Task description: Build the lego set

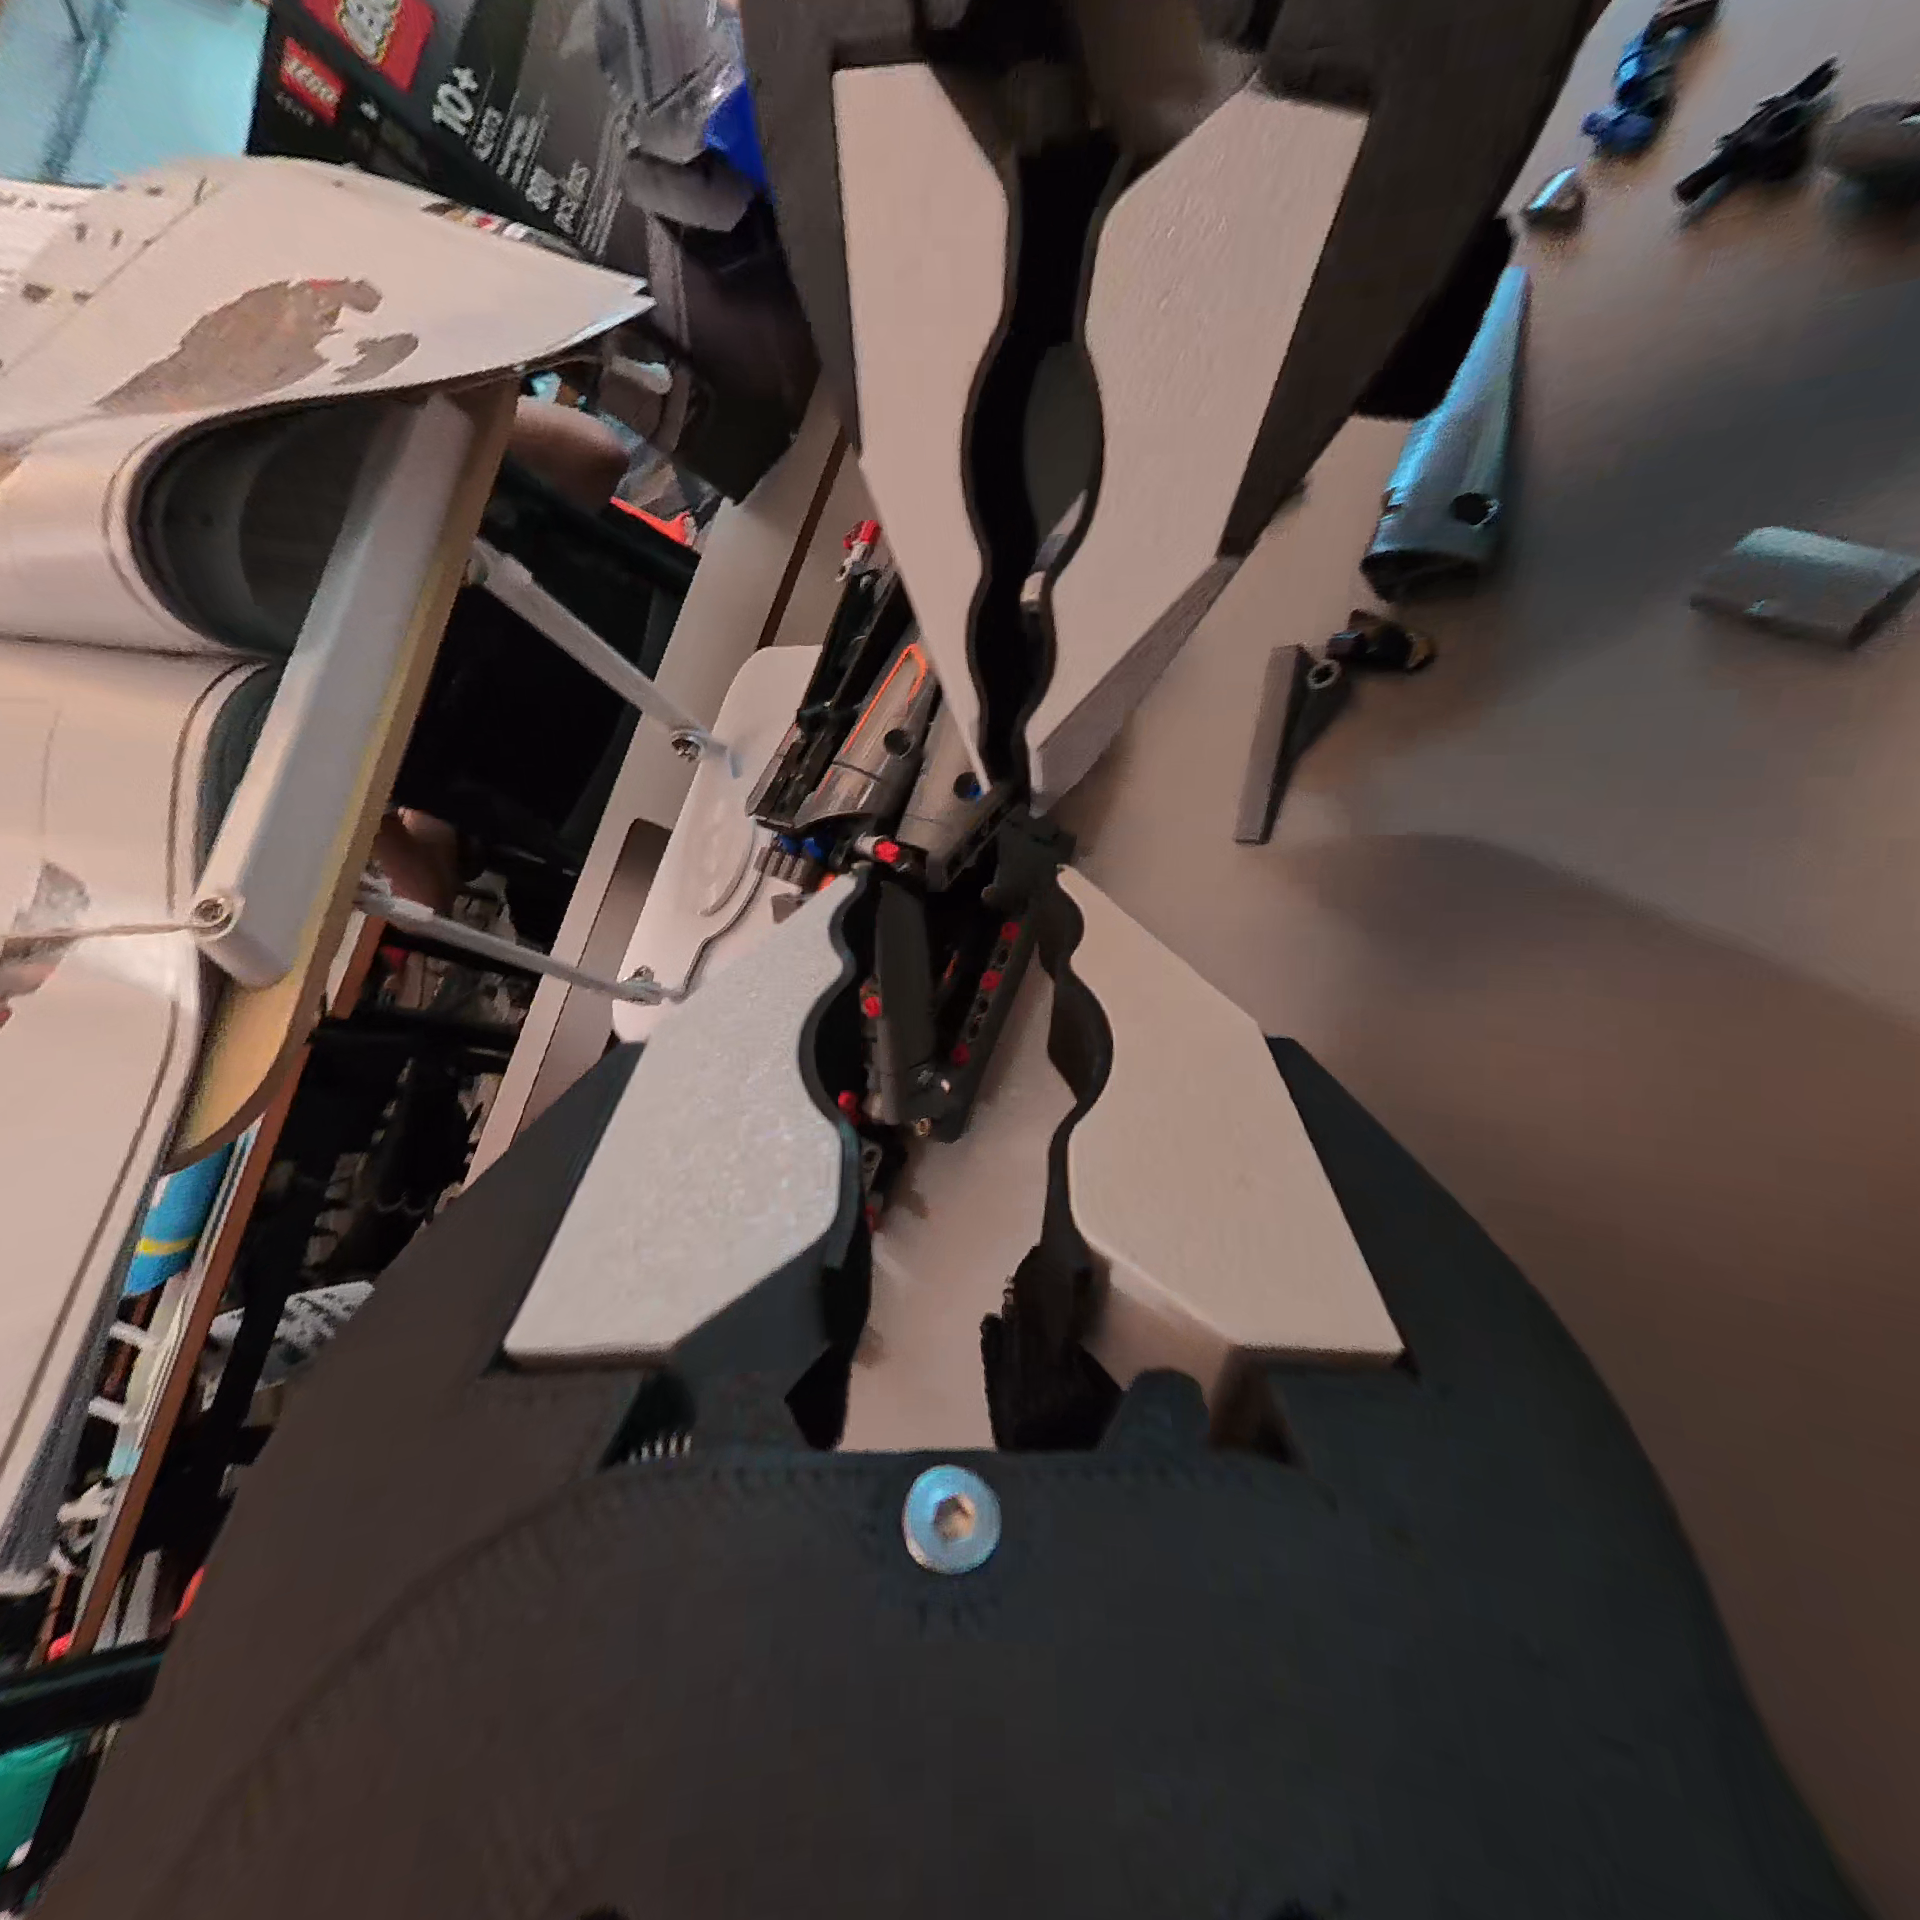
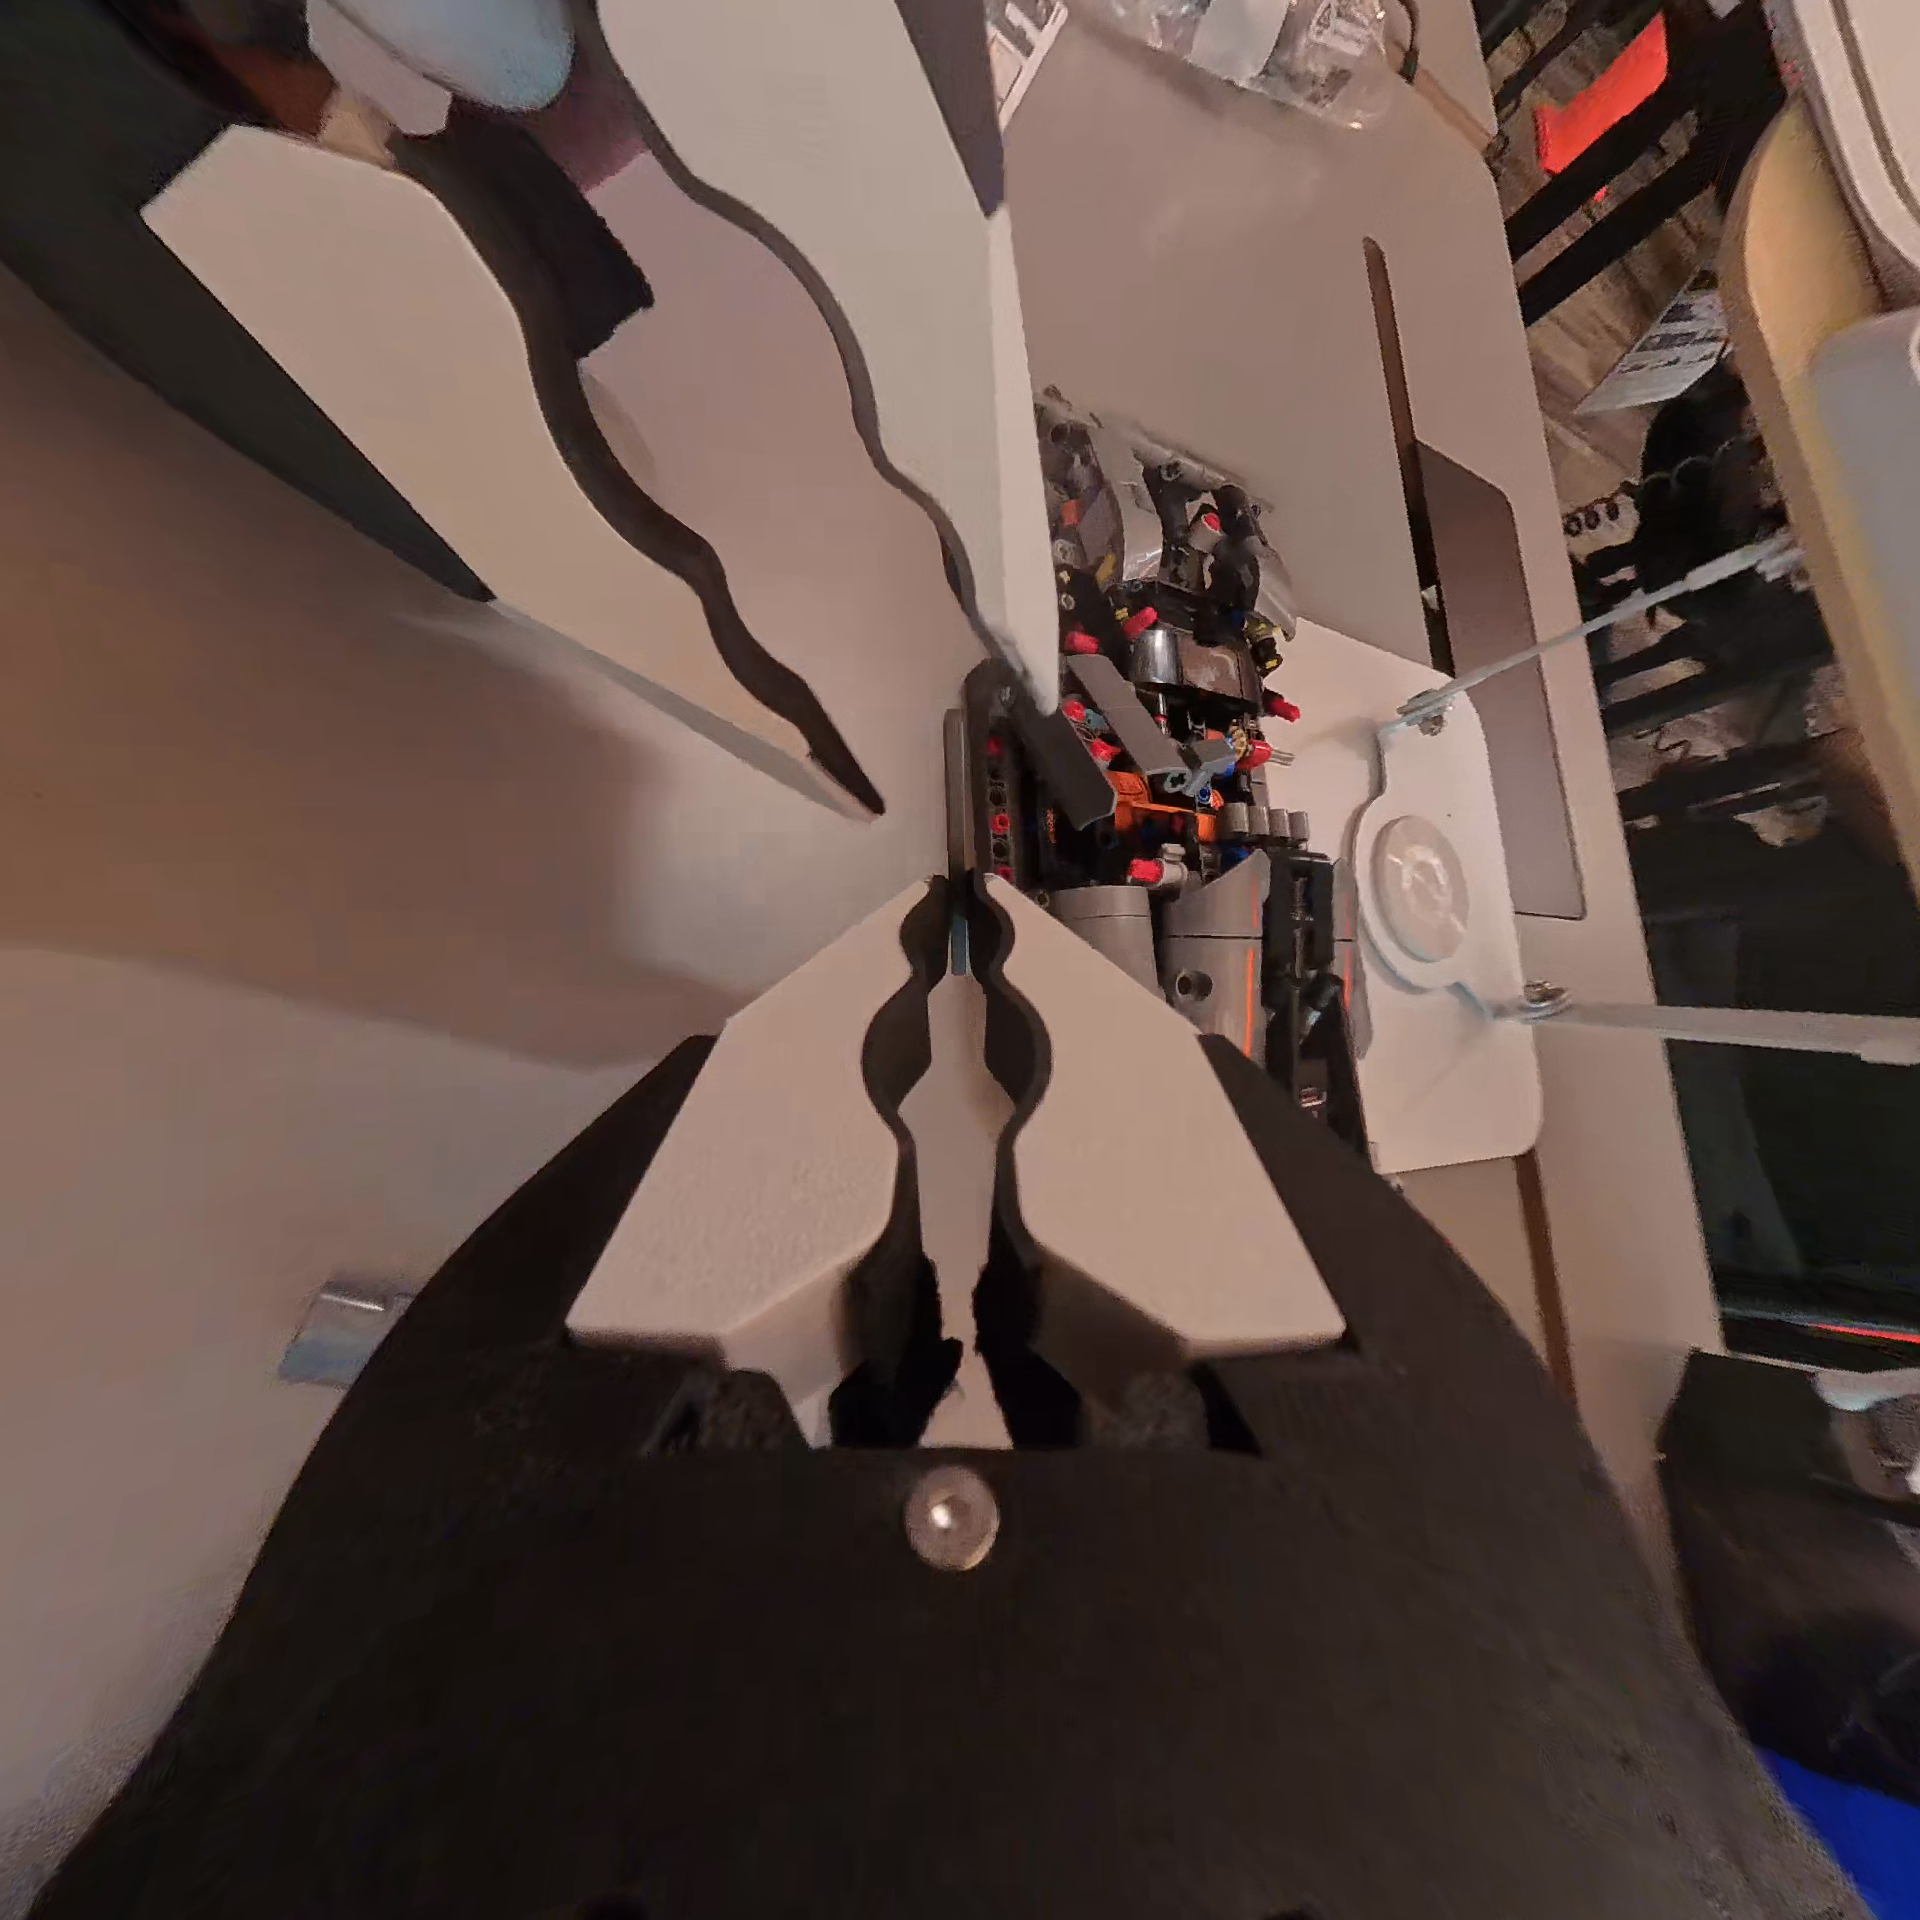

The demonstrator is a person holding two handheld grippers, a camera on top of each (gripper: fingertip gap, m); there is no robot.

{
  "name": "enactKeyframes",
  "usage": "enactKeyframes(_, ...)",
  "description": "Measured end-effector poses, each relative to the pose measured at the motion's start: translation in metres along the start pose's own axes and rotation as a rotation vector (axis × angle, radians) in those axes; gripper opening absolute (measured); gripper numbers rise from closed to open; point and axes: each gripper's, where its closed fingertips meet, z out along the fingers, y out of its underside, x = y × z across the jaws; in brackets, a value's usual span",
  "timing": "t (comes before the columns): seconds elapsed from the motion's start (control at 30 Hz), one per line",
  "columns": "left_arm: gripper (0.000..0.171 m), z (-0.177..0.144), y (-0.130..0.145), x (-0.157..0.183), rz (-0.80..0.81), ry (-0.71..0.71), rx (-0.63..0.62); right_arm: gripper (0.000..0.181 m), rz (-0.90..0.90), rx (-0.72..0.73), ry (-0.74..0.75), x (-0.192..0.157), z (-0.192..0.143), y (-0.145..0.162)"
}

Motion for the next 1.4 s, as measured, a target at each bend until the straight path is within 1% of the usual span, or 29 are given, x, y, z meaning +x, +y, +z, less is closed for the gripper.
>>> enactKeyframes(0.03, 0.028, 0.0, -0.001, 0.005, 0.004, 0.03, 0.001, 0.001, -0.02, -0.013, 0.003, -0.001, 0.0, -0.001)
enactKeyframes(0.1, 0.024, -0.001, -0.001, 0.008, 0.014, 0.041, 0.003, 0.001, -0.05, -0.018, 0.006, -0.004, 0.0, -0.004)
enactKeyframes(0.17, 0.008, -0.003, -0.002, 0.009, 0.034, 0.041, 0.009, 0.001, -0.082, -0.036, 0.006, -0.008, 0.0, -0.006)
enactKeyframes(0.2, 0.006, -0.005, -0.002, 0.009, 0.041, 0.036, 0.013, 0.001, -0.095, -0.04, 0.011, -0.009, 0.0, -0.007)
enactKeyframes(0.3, 0.001, -0.01, -0.001, 0.013, 0.034, 0.058, 0.032, 0.002, -0.097, -0.033, 0.023, -0.01, -0.001, -0.011)
enactKeyframes(0.37, 0.0, -0.014, -0.002, 0.012, 0.061, 0.028, 0.056, 0.005, -0.041, 0.014, -0.007, -0.011, -0.005, -0.019)
enactKeyframes(0.47, 0.0, -0.024, -0.005, 0.009, 0.161, -0.026, 0.083, 0.014, 0.12, 0.105, -0.105, -0.011, -0.014, -0.026)
enactKeyframes(0.57, 0.001, -0.036, -0.013, 0.008, 0.25, -0.048, 0.133, 0.021, 0.337, 0.235, -0.298, -0.015, -0.025, -0.035)
enactKeyframes(0.63, 0.0, -0.045, -0.021, 0.008, 0.281, -0.058, 0.173, 0.019, 0.435, 0.332, -0.421, -0.017, -0.035, -0.043)
enactKeyframes(0.7, 0.0, -0.052, -0.028, 0.007, 0.303, -0.061, 0.202, 0.018, 0.502, 0.393, -0.546, -0.023, -0.042, -0.049)
enactKeyframes(0.73, 0.0, -0.055, -0.031, 0.006, 0.311, -0.07, 0.212, 0.016, 0.519, 0.418, -0.589, -0.026, -0.046, -0.052)
enactKeyframes(0.8, 0.0, -0.059, -0.033, 0.008, 0.324, -0.07, 0.227, 0.011, 0.531, 0.467, -0.629, -0.028, -0.05, -0.057)
enactKeyframes(0.97, 0.0, -0.061, -0.029, 0.008, 0.307, -0.086, 0.238, 0.008, 0.542, 0.464, -0.66, -0.031, -0.048, -0.06)
enactKeyframes(1.1, 0.0, -0.06, -0.027, 0.002, 0.272, -0.113, 0.253, 0.008, 0.554, 0.478, -0.661, -0.026, -0.048, -0.064)
enactKeyframes(1.23, 0.0, -0.063, -0.029, -0.004, 0.293, -0.147, 0.258, 0.013, 0.593, 0.495, -0.7, -0.022, -0.05, -0.066)
enactKeyframes(1.3, 0.0, -0.065, -0.03, -0.007, 0.298, -0.155, 0.267, 0.011, 0.594, 0.485, -0.72, -0.023, -0.05, -0.064)
enactKeyframes(1.4, 0.001, -0.067, -0.032, -0.008, 0.311, -0.158, 0.272, 0.007, 0.598, 0.518, -0.744, -0.022, -0.054, -0.068)
